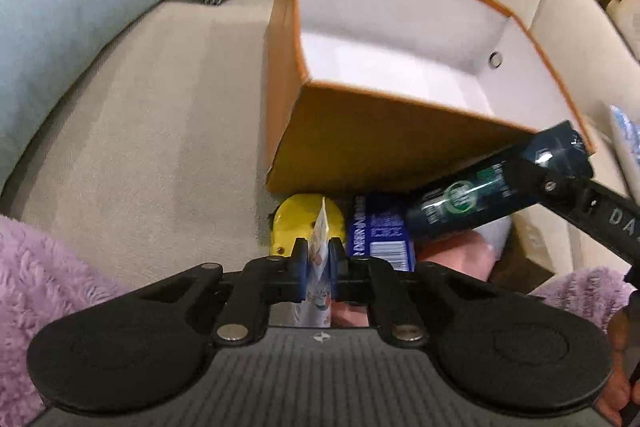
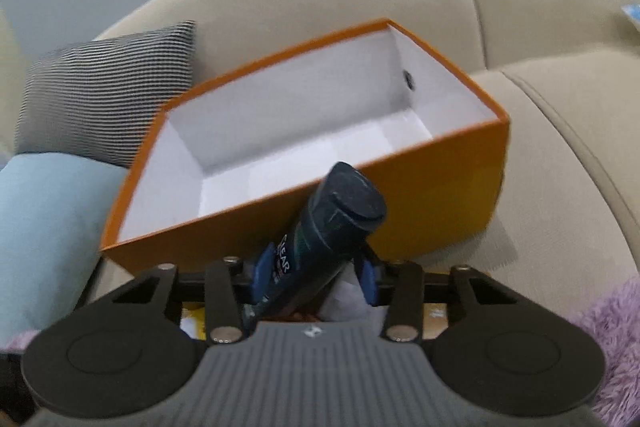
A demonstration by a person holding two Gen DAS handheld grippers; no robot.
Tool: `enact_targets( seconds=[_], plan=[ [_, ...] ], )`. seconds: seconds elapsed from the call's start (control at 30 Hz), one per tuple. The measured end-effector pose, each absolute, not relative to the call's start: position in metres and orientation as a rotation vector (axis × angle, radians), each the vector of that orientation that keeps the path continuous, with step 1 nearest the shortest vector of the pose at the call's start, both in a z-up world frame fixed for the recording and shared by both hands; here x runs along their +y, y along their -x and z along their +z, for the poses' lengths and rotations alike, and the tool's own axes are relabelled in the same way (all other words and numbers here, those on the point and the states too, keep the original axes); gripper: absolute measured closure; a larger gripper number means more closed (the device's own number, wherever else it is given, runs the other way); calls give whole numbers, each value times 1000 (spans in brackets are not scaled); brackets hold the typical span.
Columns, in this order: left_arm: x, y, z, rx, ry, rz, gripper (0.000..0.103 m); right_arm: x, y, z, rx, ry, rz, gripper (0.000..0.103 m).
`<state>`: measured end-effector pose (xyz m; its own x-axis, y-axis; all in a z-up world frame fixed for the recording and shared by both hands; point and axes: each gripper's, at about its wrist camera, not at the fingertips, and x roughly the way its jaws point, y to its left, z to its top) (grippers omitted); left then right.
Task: Organize rigid objects
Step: 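Lift both items and lower them upright into the orange box with both grippers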
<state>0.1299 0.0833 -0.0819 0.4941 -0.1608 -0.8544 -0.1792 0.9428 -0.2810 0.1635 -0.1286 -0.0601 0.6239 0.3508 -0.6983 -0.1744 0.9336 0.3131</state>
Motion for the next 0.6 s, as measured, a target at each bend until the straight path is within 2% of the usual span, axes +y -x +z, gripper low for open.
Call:
enact_targets(
  seconds=[0.17, 0.6],
  plan=[
    [80, -119, -59, 975, 326, 6, 92, -131, -159, -49, 812, -194, 355, 67],
    [70, -129, 34, 740, 319, -81, 93, -132, -140, 10, 658, -116, 487, 68]
  ],
)
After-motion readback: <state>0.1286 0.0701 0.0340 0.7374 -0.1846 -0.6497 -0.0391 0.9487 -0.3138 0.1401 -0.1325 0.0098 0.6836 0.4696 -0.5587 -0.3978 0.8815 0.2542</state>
